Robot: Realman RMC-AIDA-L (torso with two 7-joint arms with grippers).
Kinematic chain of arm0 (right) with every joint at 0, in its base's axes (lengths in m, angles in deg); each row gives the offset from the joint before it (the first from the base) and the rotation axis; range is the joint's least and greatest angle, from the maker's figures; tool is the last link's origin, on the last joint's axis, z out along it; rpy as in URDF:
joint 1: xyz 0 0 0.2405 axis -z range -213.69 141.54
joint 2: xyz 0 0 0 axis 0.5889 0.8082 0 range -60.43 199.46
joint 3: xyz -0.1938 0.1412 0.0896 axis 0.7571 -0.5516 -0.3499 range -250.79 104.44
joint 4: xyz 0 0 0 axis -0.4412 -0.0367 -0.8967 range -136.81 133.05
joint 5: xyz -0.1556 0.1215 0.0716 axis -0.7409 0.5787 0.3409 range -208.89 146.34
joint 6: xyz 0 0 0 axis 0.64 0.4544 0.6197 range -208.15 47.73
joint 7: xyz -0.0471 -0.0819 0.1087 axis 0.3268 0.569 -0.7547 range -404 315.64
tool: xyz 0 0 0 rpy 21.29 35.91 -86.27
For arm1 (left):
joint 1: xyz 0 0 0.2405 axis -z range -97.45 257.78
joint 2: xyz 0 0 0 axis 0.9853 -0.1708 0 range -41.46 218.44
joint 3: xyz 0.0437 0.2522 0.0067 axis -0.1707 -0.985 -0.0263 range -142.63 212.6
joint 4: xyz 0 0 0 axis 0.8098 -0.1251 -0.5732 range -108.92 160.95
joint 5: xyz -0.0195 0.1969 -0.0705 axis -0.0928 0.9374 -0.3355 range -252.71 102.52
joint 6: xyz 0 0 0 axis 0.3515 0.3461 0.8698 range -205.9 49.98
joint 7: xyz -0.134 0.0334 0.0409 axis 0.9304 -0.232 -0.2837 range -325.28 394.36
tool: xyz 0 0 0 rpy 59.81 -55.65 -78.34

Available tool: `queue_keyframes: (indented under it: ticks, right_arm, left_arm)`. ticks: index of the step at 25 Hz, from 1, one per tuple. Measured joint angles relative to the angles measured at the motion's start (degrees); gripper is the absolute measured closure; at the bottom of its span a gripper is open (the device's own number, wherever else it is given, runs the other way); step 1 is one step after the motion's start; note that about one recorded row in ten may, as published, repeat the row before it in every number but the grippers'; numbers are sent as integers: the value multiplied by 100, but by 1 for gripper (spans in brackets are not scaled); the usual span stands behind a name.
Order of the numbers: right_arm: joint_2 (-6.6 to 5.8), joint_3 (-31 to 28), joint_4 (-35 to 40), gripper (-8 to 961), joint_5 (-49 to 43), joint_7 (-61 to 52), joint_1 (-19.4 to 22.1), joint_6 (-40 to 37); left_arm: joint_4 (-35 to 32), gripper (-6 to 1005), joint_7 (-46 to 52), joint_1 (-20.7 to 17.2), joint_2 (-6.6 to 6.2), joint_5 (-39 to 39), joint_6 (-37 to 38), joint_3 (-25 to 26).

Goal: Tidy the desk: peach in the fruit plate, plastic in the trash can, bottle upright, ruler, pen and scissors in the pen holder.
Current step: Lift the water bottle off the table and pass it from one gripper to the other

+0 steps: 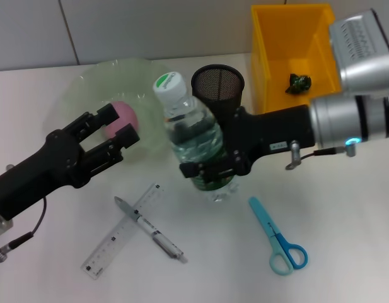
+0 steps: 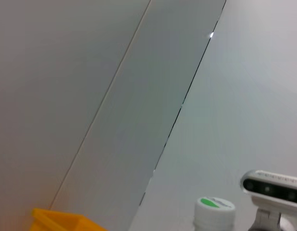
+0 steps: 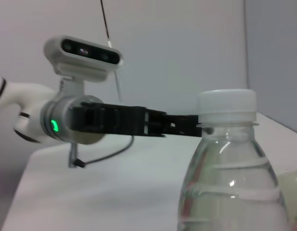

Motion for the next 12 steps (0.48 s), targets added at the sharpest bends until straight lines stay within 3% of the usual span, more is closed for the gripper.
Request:
queue_keyframes:
  ticks: [12]
  right_arm:
    - [29,15,-1015,184,306,544,-343,120]
  left_arm:
    - [221,193,-57,197,45,-20,39,-5]
